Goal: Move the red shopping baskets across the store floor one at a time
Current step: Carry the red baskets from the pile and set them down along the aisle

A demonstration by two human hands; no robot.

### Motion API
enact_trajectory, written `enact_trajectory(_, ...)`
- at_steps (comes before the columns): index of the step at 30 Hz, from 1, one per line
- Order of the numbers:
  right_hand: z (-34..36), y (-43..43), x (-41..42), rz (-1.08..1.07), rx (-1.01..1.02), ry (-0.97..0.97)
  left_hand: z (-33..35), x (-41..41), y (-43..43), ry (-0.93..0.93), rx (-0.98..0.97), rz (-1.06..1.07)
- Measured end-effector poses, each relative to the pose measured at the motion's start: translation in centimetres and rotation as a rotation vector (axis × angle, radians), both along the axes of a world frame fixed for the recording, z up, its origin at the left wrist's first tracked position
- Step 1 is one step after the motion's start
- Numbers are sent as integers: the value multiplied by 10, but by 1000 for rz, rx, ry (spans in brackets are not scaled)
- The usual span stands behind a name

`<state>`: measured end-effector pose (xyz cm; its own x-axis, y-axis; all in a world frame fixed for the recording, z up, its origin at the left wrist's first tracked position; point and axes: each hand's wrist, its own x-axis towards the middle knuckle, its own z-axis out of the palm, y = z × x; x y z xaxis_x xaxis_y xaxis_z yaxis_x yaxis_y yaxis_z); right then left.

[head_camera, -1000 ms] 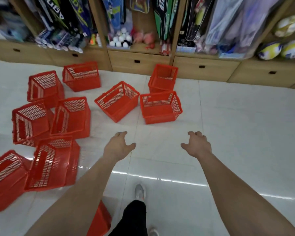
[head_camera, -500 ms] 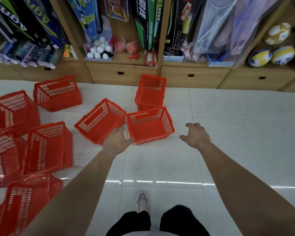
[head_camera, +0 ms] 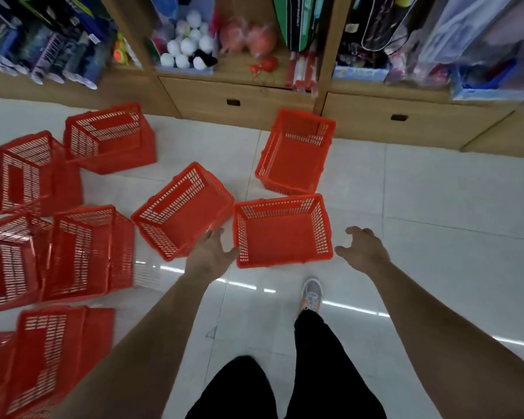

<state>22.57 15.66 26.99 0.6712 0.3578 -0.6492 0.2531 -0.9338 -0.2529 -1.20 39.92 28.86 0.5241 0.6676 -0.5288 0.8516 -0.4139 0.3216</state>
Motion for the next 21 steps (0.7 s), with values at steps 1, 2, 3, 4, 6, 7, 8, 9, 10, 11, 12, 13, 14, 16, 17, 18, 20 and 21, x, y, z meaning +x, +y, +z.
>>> enact_trajectory(1, -18, 6, 18, -9, -4, 30, -16, 15, 5, 17, -7, 26)
enact_trajectory(2, -38, 12, 35, -8, -7, 52, -34, 30, 11, 32, -16, 53)
enact_trajectory(3, -59, 19, 51, -2, -13, 69, -53, 43, 17, 41, -23, 75)
enact_trajectory(4, -81, 25, 65, 2, -17, 79, -74, 54, 24, 46, -35, 90)
enact_trajectory(6, -129, 38, 93, 2, -24, 106, -119, 74, 39, 54, -67, 144)
enact_trajectory(7, -155, 44, 104, -5, -28, 121, -144, 81, 47, 57, -85, 173)
enact_trajectory(8, -182, 49, 114, -14, -28, 134, -171, 87, 55, 61, -99, 193)
enact_trajectory(9, -210, 55, 123, -24, -25, 142, -198, 91, 63, 71, -106, 201)
enact_trajectory(10, -239, 59, 132, -39, -20, 143, -227, 93, 70, 91, -105, 200)
enact_trajectory(11, -268, 64, 139, -55, -13, 138, -256, 95, 78, 120, -101, 201)
enact_trajectory(12, -297, 68, 146, -70, -6, 132, -285, 95, 85, 151, -99, 205)
enact_trajectory(13, -325, 71, 150, -85, -3, 122, -314, 94, 91, 172, -98, 205)
enact_trajectory(14, -354, 72, 154, -97, -6, 107, -344, 94, 97, 177, -100, 202)
enact_trajectory(16, -407, 72, 155, -111, -32, 75, -400, 92, 104, 174, -98, 214)
enact_trajectory(17, -431, 70, 153, -118, -44, 62, -425, 91, 106, 169, -86, 231)
enact_trajectory(18, -453, 68, 151, -129, -46, 55, -449, 90, 108, 157, -65, 259)
enact_trajectory(20, -490, 65, 146, -164, 2, 51, -489, 87, 109, 131, -23, 339)
enact_trajectory(21, -505, 63, 143, -189, 43, 49, -504, 85, 109, 119, -27, 376)
